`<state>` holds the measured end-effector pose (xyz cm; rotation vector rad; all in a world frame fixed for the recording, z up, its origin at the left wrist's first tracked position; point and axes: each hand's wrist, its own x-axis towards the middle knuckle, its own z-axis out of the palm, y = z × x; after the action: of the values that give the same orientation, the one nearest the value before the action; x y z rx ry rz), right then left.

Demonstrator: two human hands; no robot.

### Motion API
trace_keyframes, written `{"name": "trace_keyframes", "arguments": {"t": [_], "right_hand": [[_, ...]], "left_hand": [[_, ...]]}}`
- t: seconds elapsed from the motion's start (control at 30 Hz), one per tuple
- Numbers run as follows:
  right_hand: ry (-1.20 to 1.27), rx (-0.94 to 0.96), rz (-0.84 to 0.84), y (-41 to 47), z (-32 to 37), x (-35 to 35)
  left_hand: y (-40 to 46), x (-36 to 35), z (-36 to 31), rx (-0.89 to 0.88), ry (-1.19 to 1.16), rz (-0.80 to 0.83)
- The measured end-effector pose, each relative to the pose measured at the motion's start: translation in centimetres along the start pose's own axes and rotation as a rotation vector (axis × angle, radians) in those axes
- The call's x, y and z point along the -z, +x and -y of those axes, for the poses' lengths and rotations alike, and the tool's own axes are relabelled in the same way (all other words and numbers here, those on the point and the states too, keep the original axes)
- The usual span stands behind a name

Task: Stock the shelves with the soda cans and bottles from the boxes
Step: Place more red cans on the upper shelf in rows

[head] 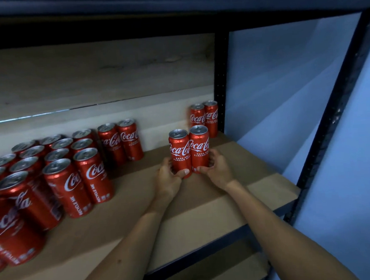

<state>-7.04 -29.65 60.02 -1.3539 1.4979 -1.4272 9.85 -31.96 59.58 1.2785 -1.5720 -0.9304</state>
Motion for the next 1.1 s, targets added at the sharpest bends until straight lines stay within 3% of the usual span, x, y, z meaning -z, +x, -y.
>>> {"name": "trace_keyframes", "arguments": {"t": [0.37,1.1], "right_hand": [[0.046,0.009,0.029,6.5,-2.4,-0.3],[-0.056,0.042,0.098,7.7,-3.6,-1.4]], "left_hand": [[5.1,-2.1,-0.1,0.053,0.182,-0.099],[5.8,-1.4,0.5,0.059,0.154,-0.144]]}}
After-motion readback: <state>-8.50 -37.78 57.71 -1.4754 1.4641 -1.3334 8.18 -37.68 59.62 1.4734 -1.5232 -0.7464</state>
